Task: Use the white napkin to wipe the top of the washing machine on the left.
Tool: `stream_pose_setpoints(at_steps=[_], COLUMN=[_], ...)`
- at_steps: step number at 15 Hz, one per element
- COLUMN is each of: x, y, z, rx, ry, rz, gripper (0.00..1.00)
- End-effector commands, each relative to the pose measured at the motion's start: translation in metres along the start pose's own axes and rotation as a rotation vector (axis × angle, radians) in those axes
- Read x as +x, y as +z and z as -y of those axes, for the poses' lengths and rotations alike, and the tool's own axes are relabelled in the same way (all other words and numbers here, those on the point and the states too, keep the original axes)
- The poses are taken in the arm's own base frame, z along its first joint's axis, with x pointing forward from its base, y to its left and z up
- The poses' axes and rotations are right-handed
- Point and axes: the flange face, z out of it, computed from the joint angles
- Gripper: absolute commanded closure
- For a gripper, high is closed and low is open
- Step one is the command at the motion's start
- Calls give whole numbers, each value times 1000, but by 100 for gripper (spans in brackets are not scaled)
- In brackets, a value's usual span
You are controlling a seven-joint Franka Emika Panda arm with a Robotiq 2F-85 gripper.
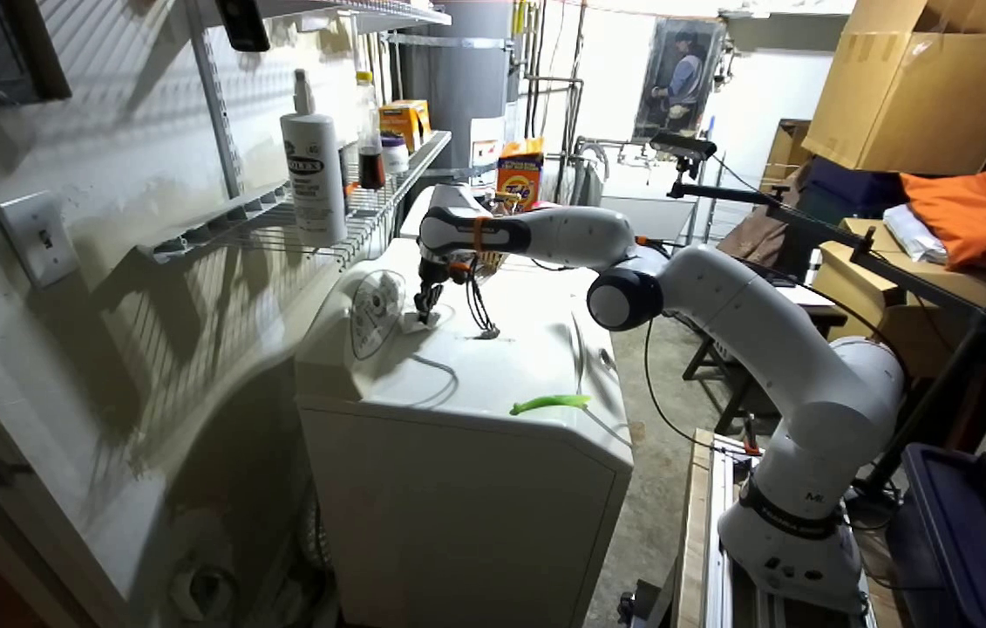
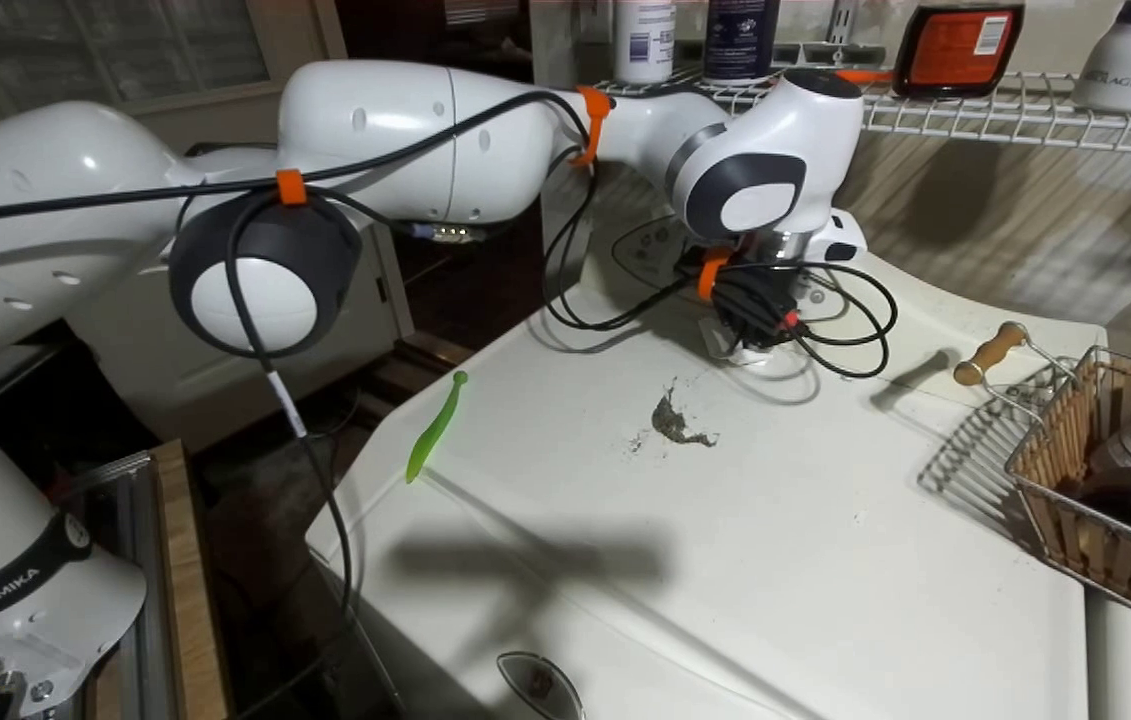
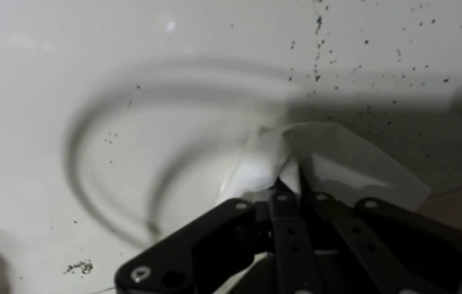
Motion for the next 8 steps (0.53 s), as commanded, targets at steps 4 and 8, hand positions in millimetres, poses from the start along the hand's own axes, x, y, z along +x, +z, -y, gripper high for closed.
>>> stream_pose_setpoints(at_steps=[4,8], x=[-35,-46], y=[16,21], z=[-10,-2], rx=[-19,44], ry=[107,114], rz=[259,343], gripper=[99,99])
